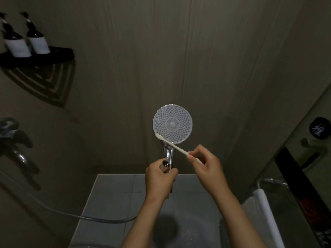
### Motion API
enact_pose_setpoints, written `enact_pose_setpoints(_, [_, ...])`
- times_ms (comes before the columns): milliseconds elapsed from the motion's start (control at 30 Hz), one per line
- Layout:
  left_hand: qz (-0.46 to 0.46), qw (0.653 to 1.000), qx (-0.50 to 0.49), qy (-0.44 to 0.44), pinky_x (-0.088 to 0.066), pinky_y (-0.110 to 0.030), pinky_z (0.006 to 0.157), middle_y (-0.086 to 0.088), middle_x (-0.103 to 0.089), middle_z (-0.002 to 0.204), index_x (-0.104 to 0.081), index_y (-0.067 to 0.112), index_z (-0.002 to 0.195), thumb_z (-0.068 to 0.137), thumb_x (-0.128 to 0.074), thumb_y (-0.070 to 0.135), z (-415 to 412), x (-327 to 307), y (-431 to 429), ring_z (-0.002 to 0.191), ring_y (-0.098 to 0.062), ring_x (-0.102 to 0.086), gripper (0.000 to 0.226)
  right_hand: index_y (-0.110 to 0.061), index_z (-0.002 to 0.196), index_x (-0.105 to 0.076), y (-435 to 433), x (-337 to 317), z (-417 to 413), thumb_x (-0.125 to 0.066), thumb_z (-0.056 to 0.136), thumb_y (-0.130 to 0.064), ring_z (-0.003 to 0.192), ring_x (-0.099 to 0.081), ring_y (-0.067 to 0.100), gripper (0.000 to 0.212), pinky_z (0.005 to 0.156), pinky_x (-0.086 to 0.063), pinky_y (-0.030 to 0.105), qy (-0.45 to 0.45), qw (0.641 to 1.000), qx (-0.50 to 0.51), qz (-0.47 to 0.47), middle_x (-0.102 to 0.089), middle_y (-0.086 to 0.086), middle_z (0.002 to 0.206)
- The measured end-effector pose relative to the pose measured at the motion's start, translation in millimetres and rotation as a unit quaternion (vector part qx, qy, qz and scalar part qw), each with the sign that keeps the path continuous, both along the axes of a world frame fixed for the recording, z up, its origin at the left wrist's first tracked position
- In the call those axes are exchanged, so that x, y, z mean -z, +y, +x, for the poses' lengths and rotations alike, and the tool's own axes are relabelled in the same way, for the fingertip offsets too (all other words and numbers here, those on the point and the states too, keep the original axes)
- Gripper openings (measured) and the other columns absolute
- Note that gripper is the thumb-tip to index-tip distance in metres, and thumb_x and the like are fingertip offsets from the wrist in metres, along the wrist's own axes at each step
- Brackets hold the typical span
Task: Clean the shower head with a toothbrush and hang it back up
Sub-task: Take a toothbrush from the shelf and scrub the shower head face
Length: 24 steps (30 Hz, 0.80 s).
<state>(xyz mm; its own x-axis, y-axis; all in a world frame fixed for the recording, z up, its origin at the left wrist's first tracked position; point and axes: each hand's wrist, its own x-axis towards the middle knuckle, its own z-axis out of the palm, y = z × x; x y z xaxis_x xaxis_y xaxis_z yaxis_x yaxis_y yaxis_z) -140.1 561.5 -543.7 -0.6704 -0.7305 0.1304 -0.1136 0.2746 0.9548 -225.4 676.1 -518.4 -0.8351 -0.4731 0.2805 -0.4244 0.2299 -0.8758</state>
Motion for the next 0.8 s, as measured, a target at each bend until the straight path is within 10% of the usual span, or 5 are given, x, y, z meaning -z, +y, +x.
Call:
enact_pose_setpoints(200, [-0.004,1.0,-0.004,0.007,-0.041,-0.034,0.045,0.001,-0.043,0.044,-0.04,0.005,0.055,0.06,-0.06,0.012,-2.0,1.9,-1.4,0.046,-0.016,-0.045,0.022,-0.022,0.074,-0.055,4.4,-12.4,-2.9,-0.062,0.088,-0.017,0.056,-0.052,-0.004,0.017,0.049,-0.035,0.011,0.042,0.995,0.074,-0.05,-0.056,-0.008,0.06])
enact_pose_setpoints(567, [-0.013,1.0,0.002,-0.004,-0.037,-0.026,0.045,-0.003,-0.048,0.047,-0.045,0.007,0.054,0.065,-0.063,0.002,-2.1,-1.1,1.9,0.046,-0.013,-0.045,0.022,-0.021,0.078,-0.055,-9.4,-4.0,7.6,-0.061,0.089,-0.023,0.068,-0.06,0.004,0.013,0.062,-0.048,0.031,0.02,1.0,0.009,0.011,-0.067,-0.01,0.077])
enact_pose_setpoints(800, [0.014,1.0,-0.004,0.004,-0.037,-0.021,0.04,-0.001,-0.046,0.046,-0.041,0.019,0.05,0.068,-0.062,-0.001,0.8,-5.2,-0.4,0.045,-0.015,-0.047,0.033,-0.019,0.074,-0.052,-7.7,-2.4,9.3,-0.06,0.09,-0.015,0.056,-0.048,0.0,0.018,0.051,-0.037,0.019,0.011,0.995,0.069,-0.076,-0.056,-0.013,0.063])
